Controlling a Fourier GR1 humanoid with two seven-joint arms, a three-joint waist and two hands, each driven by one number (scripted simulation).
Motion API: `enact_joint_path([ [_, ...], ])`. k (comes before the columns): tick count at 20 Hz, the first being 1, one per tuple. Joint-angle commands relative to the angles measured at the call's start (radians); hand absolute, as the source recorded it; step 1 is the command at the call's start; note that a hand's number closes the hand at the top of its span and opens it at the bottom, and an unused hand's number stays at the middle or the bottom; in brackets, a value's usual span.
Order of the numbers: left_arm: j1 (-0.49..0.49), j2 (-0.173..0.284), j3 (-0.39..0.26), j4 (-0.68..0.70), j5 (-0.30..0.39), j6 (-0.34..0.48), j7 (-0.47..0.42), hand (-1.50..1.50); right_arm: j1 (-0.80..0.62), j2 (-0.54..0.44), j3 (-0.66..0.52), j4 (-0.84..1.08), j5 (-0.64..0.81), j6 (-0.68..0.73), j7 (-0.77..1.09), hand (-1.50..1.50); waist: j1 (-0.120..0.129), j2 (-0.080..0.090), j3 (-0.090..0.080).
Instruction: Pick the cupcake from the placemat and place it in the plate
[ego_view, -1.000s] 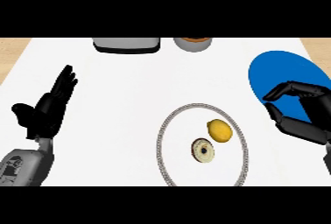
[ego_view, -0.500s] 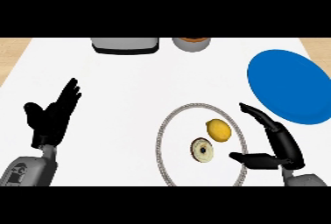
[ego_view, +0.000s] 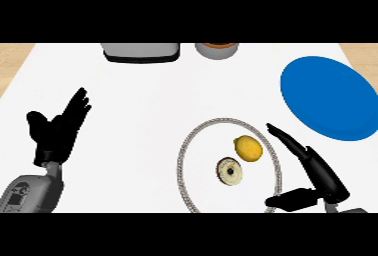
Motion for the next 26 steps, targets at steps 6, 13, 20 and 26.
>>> enact_joint_path([
  [6, -0.029, -0.018, 0.021, 0.0, -0.021, -0.009, 0.024, 0.0, -0.107, 0.002, 0.078, -0.066, 0.132, 0.116, 0.315, -1.5, 0.004, 0.001, 0.0],
  [13, -0.038, 0.016, 0.071, 0.002, 0.0, -0.06, 0.045, 0.0, -0.062, 0.005, 0.163, -0.066, 0.346, 0.08, 0.372, -1.5, 0.001, 0.001, 0.0],
  [20, 0.061, -0.064, 0.036, -0.016, -0.051, -0.043, -0.013, 0.0, -0.168, 0.1, 0.184, -0.033, 0.411, 0.201, 0.526, -1.5, 0.007, 0.0, 0.0],
  [26, 0.086, -0.054, 0.071, -0.058, -0.057, -0.077, -0.018, 0.0, -0.172, 0.148, 0.185, -0.009, 0.471, 0.27, 0.558, -1.5, 0.006, 0.0, 0.0],
])
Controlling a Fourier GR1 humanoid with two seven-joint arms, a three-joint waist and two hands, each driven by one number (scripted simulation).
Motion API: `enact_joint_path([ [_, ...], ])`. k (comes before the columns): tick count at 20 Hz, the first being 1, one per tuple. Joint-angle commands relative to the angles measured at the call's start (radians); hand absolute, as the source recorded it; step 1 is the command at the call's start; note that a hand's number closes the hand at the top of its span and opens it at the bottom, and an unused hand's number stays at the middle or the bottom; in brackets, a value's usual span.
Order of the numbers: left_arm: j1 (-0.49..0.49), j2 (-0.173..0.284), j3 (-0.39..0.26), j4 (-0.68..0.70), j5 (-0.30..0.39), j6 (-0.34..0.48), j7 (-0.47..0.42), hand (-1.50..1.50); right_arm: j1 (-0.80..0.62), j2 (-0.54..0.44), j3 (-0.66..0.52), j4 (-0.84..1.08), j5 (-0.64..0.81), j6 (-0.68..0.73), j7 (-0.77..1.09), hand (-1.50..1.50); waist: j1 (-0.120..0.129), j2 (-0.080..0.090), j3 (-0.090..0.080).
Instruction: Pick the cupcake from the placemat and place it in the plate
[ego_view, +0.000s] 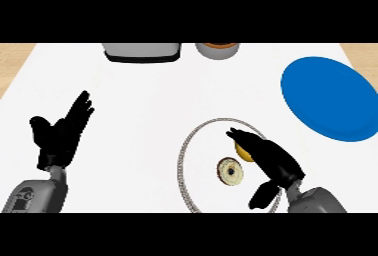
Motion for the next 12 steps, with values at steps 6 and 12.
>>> enact_joint_path([
  [6, -0.016, -0.026, 0.036, -0.024, -0.033, -0.021, 0.054, 0.0, 0.002, 0.117, -0.006, -0.013, 0.129, 0.047, 0.082, -1.5, -0.003, 0.0, 0.0],
  [12, 0.012, -0.046, 0.037, -0.031, -0.064, -0.022, 0.024, 0.0, -0.075, 0.193, -0.022, 0.224, 0.22, -0.027, -0.004, -1.5, 0.001, 0.001, 0.0],
])
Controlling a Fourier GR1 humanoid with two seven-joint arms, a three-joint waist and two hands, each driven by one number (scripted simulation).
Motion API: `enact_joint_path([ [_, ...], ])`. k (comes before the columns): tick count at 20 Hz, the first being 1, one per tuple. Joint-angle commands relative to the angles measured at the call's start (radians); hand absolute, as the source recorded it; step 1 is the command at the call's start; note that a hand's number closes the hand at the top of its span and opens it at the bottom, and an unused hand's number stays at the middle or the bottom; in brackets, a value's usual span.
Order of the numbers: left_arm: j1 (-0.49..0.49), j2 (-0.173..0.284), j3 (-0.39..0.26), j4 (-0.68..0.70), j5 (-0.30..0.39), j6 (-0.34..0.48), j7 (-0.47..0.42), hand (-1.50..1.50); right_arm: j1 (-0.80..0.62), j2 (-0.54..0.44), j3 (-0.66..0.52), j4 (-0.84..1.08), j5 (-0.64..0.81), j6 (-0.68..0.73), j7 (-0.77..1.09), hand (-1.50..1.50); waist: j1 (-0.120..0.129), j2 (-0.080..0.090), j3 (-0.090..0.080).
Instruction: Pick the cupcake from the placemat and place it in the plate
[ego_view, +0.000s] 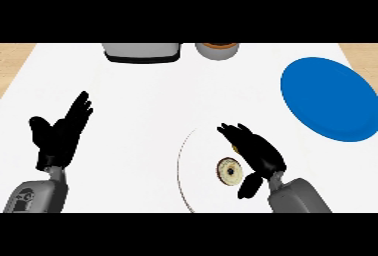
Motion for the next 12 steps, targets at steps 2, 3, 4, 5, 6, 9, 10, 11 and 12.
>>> enact_joint_path([
  [2, -0.015, 0.014, 0.026, -0.033, 0.012, -0.023, 0.06, 0.0, -0.034, 0.004, -0.013, 0.111, 0.046, 0.025, -0.049, -1.5, 0.002, 0.004, 0.003],
  [3, -0.068, -0.013, 0.024, 0.061, -0.019, 0.008, -0.004, 0.0, -0.013, 0.051, 0.034, 0.117, 0.086, -0.021, -0.034, -1.5, -0.001, 0.005, 0.003],
  [4, -0.035, -0.022, -0.002, 0.007, -0.023, 0.004, 0.033, 0.0, 0.038, 0.007, 0.034, 0.001, 0.061, 0.061, -0.005, -1.5, -0.003, 0.003, 0.003],
  [5, -0.033, -0.015, 0.013, 0.009, -0.015, 0.002, 0.024, 0.0, 0.046, 0.022, 0.062, 0.005, 0.067, 0.071, -0.003, -1.5, -0.003, 0.003, 0.003],
  [6, 0.022, -0.031, -0.014, -0.055, -0.038, 0.02, 0.028, 0.0, -0.044, 0.075, 0.055, 0.106, 0.085, 0.052, 0.001, 1.5, 0.007, 0.004, 0.003],
  [9, 0.015, 0.009, 0.027, -0.034, 0.002, -0.036, 0.012, 0.0, -0.002, 0.032, 0.087, 0.123, 0.095, 0.025, -0.137, 1.5, 0.004, 0.005, 0.003],
  [10, -0.006, -0.021, 0.004, -0.088, -0.013, 0.004, 0.092, 0.0, -0.04, 0.034, 0.058, 0.053, 0.072, 0.115, -0.084, 1.5, 0.002, 0.003, 0.003],
  [11, -0.024, -0.003, 0.029, -0.018, -0.005, -0.025, 0.043, 0.0, -0.009, 0.042, 0.059, 0.12, 0.097, 0.025, -0.144, 1.5, 0.0, 0.005, 0.003],
  [12, -0.057, -0.042, 0.011, 0.068, -0.037, 0.01, -0.007, 0.0, 0.03, 0.014, 0.066, 0.061, 0.073, 0.065, -0.15, 1.5, -0.007, 0.005, 0.003],
])
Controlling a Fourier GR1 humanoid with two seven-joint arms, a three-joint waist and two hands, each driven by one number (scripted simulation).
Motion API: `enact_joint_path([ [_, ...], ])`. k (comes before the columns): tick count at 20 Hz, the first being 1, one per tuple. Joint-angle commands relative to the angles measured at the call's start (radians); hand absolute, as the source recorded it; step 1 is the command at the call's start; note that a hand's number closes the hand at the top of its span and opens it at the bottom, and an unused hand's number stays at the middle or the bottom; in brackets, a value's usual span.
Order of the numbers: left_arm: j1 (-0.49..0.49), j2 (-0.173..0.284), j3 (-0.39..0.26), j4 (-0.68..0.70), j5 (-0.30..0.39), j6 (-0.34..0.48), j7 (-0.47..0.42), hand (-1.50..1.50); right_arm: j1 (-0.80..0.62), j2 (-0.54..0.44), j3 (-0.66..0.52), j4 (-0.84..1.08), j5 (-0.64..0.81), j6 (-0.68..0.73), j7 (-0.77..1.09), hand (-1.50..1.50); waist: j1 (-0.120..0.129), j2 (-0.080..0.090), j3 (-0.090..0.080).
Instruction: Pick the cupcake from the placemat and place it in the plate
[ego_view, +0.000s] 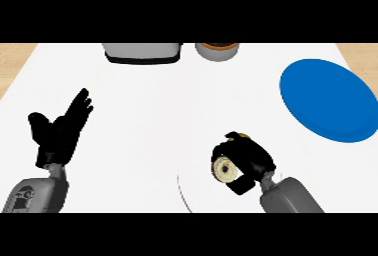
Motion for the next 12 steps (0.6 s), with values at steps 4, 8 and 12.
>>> enact_joint_path([
  [4, 0.04, -0.005, 0.009, -0.006, -0.008, -0.018, -0.044, 0.0, 0.053, 0.06, 0.009, 0.083, 0.025, -0.074, -0.062, 1.5, 0.001, 0.014, 0.007],
  [8, -0.07, 0.001, 0.024, 0.055, -0.016, -0.002, 0.016, 0.0, -0.054, 0.08, -0.098, 0.145, 0.015, -0.082, -0.031, 1.5, -0.002, 0.016, 0.007],
  [12, -0.043, -0.006, 0.023, 0.03, -0.008, -0.013, 0.008, 0.0, -0.182, 0.133, -0.198, 0.221, 0.025, -0.114, 0.087, 1.5, 0.003, 0.015, 0.007],
])
